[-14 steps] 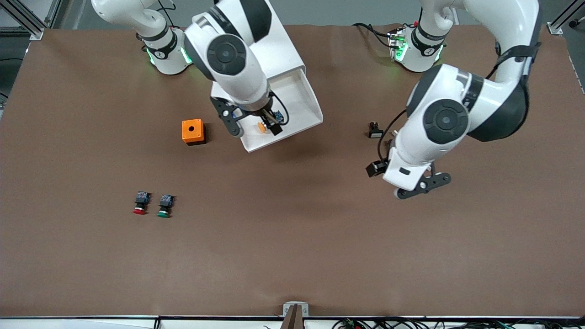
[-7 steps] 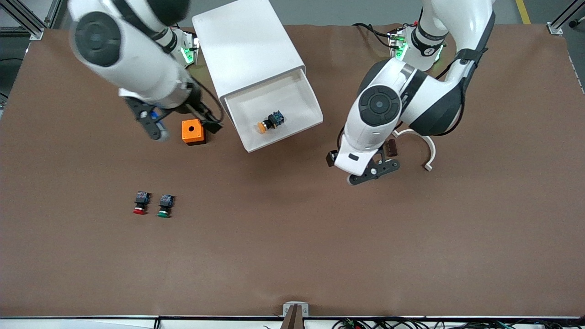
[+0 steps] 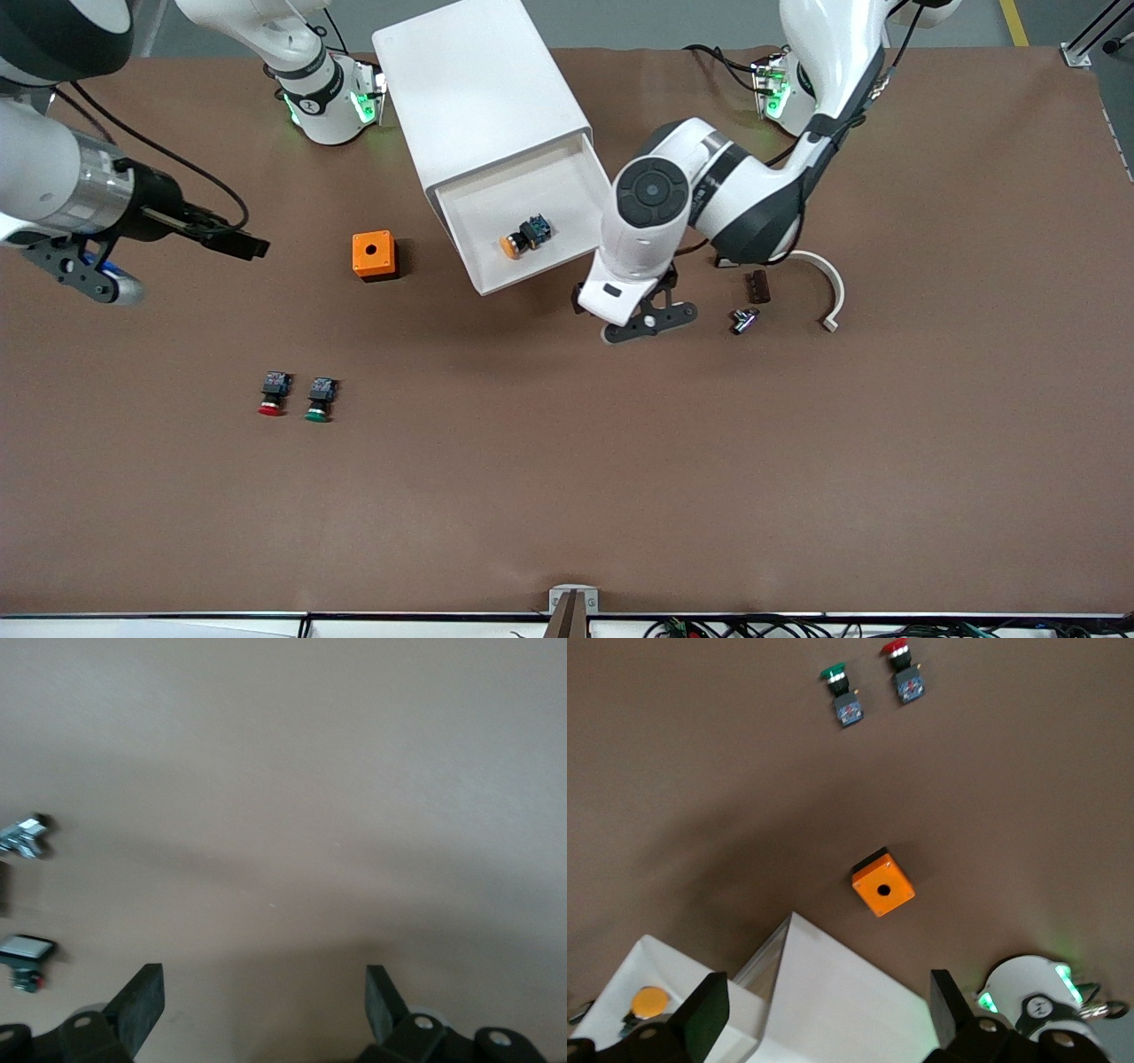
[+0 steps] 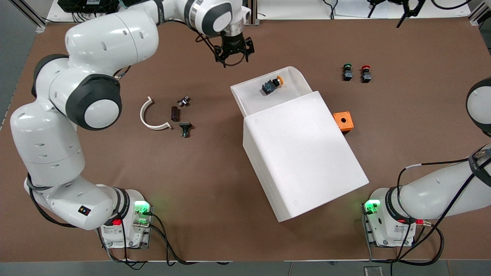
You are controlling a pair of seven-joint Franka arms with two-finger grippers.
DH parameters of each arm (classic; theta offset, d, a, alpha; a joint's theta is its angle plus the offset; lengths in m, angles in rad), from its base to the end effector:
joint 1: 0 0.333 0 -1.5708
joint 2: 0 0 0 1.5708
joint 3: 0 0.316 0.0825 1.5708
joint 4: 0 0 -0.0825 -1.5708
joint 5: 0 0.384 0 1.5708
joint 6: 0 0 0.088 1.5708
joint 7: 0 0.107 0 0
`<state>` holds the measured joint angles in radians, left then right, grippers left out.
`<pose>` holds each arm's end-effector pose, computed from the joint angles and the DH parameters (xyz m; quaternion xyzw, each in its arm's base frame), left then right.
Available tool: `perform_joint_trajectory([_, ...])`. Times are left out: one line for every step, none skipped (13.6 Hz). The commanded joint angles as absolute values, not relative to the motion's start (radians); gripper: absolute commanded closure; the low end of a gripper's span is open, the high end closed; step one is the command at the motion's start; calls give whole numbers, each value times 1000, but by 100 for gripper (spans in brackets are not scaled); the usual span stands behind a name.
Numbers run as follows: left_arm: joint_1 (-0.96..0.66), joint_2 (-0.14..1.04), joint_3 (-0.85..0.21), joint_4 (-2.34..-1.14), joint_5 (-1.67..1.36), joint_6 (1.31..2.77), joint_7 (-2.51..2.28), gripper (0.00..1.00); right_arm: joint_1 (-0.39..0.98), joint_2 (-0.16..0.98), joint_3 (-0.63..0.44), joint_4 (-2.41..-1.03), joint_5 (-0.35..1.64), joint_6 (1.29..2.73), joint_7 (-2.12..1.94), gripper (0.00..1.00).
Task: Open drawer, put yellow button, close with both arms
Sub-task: 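Withdraw the right gripper while the left gripper moves to the drawer front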
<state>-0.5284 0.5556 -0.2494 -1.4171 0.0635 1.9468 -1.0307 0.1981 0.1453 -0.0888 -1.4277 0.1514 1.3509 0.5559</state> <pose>0.5288 -0.4695 0.3835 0.9906 0.1319 -0.0310 0.0186 0.5678 0.0850 0.5931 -0.9686 0.2118 0.1267 0.0290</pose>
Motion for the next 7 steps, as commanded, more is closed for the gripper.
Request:
perform_joint_trajectory([-577, 575, -244, -1430, 52, 2017, -1081, 0, 146, 104, -69, -1471, 106, 1387, 395, 0])
perform_joint_trajectory([-590, 584, -244, -1430, 52, 2026, -1097, 0, 120, 97, -69, -1494, 106, 1413, 317, 0])
perform_joint_trajectory([-600, 592, -244, -1428, 52, 2028, -1101, 0, 95, 78, -69, -1532, 104, 1457, 252, 0])
perform_joint_trajectory([-601, 592, -244, -1428, 51, 2028, -1107, 0, 72, 62, -69, -1575, 103, 1507, 194, 0])
perform_joint_trajectory([-607, 592, -244, -1430, 51, 2026, -1124, 0, 54, 48, -71, -1607, 95, 1555, 125, 0])
perform_joint_trajectory([-621, 594, -245, -1431, 51, 2026, -1130, 0, 37, 46, -69, -1615, 80, 1583, 71, 0])
perform_joint_trajectory([-629, 595, -245, -1431, 48, 2026, -1135, 0, 23, 49, -69, -1615, 77, 1594, 46, 0])
